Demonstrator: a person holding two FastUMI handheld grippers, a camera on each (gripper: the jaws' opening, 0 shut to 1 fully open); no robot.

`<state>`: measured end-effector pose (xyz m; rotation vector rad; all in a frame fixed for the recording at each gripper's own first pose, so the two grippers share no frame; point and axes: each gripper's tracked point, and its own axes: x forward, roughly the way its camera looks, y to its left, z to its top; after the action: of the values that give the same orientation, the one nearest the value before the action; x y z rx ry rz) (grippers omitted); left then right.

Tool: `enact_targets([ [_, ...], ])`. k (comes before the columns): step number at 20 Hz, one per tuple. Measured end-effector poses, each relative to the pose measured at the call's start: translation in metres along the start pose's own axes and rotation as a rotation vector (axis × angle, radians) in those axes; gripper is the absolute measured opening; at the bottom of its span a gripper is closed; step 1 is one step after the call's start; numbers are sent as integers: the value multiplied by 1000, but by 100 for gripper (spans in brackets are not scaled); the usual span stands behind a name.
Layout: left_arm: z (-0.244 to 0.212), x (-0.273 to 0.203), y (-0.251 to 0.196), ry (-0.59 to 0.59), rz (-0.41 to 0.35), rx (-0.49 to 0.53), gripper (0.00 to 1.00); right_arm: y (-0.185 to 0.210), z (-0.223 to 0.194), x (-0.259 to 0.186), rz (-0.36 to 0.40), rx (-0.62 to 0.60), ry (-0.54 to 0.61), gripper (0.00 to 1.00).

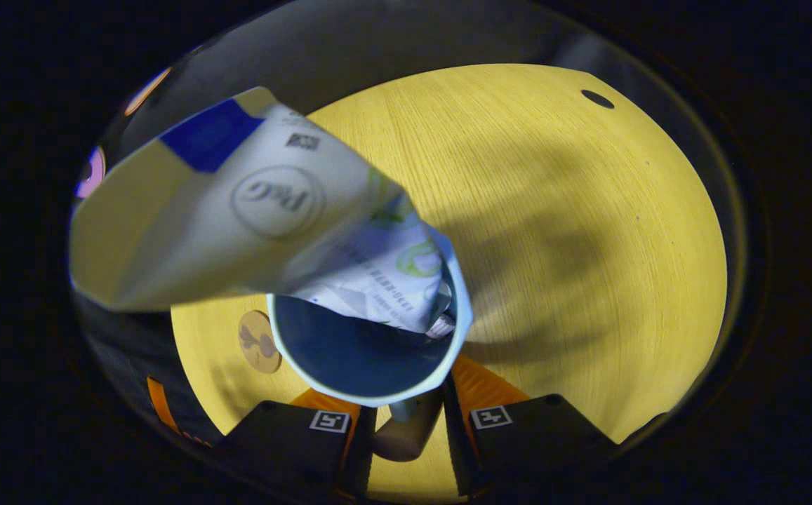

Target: Put the toothbrush and toothpaste on the desktop into the cup, then pick up the cup and place it on the coaster on the desktop.

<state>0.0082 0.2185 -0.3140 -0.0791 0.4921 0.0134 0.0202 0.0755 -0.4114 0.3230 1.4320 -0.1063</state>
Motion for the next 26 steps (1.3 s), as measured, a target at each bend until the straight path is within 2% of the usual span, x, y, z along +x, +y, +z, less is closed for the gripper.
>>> enact_targets([
  [2, -2, 1, -1, 3, -7, -6, 93, 0, 5, 1, 16, -36, -13, 28],
  [5, -4, 1, 0, 11, -6, -7, 93, 7, 0, -1, 51, -82, -25, 31],
  [8, -2, -1, 3, 8, 1, -3, 93, 34, -9, -2, 123, -99, -25, 31],
  [9, -3, -1, 5, 8, 3, -3, 93, 44, -9, -3, 146, -101, -29, 27],
  [11, -5, -1, 8, 12, 8, -8, 93, 61, -13, -5, 174, -119, -23, 27],
  [12, -6, -2, 10, 14, 11, -11, 93, 69, -16, -6, 185, -138, -20, 31],
  [15, -9, -5, 15, 18, 23, -23, 92, 102, -26, -7, 230, -168, -3, 31],
  [17, -13, -8, 24, 22, 34, -30, 92, 114, -35, -10, 252, -186, 10, 27],
  [18, -14, -9, 29, 25, 40, -34, 93, 120, -36, -7, 254, -197, 14, 26],
  [19, -16, -9, 35, 26, 45, -37, 93, 128, -38, -3, 257, -209, 20, 31],
  [20, -16, -10, 39, 28, 52, -40, 93, 134, -39, 1, 260, -217, 24, 31],
  [21, -18, -12, 42, 29, 58, -44, 93, 137, -38, 3, 260, -222, 24, 26],
  [22, -18, -14, 47, 29, 65, -48, 93, 138, -39, 3, 257, -228, 26, 31],
  [26, -23, -21, 62, 36, 90, -63, 93, 136, -44, 2, 202, -254, 35, 31],
])
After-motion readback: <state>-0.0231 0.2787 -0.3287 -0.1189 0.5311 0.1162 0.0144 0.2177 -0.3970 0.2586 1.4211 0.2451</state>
